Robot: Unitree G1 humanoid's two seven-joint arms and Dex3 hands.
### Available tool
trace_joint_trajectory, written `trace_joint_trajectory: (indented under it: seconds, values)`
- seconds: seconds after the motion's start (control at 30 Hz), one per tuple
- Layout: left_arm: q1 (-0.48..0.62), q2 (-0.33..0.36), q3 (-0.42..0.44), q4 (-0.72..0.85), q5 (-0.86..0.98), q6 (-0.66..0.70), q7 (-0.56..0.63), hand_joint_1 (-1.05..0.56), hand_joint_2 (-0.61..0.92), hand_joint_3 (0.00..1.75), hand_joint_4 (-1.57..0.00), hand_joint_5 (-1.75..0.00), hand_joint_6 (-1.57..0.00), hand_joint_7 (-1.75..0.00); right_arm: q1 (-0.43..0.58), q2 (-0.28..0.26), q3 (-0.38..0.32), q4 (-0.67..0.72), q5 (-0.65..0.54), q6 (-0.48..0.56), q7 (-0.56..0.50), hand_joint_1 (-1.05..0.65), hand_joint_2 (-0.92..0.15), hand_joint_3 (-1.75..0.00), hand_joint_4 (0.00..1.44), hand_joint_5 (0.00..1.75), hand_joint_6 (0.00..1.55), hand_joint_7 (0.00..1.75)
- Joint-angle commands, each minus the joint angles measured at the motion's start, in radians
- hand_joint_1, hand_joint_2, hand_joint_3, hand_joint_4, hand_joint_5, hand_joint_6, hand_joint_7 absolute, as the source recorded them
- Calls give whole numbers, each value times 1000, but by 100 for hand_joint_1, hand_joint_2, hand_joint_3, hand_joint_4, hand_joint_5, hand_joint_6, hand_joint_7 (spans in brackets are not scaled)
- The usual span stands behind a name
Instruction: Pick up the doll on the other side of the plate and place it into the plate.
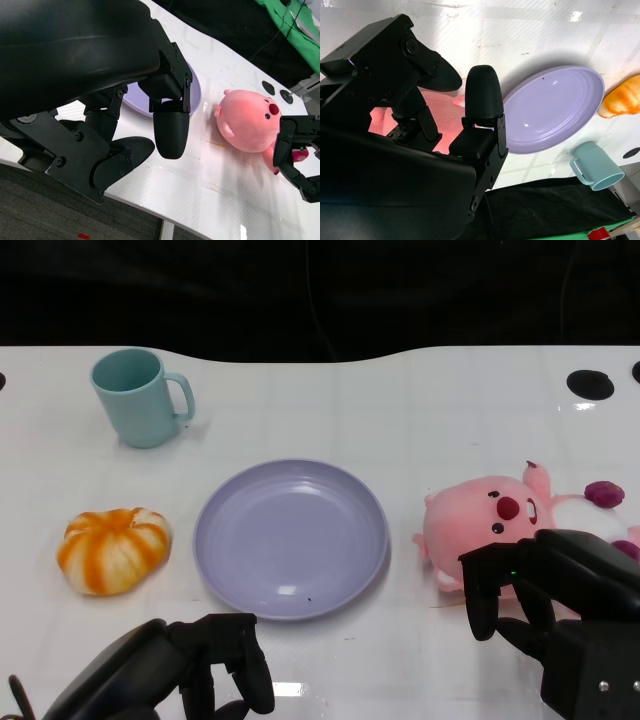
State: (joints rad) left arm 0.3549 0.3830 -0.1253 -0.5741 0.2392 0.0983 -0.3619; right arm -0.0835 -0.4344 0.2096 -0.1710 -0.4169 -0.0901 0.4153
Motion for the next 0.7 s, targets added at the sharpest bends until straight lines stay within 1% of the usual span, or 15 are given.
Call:
trace_joint_trajectory:
  seconds: [0.03,0.7]
  values:
    - [-1,13,4,-7,4,0,-4,-14,58,107,-65,-169,-64,-140,-17,-16,-4,0,6,-8,2,-10,-37,-126,86,175,76,152]
    - [-4,15,5,8,3,-15,-3,-15,59,108,-65,-168,-63,-143,-20,-17,-4,13,9,-22,-2,-11,-36,-128,85,175,76,150]
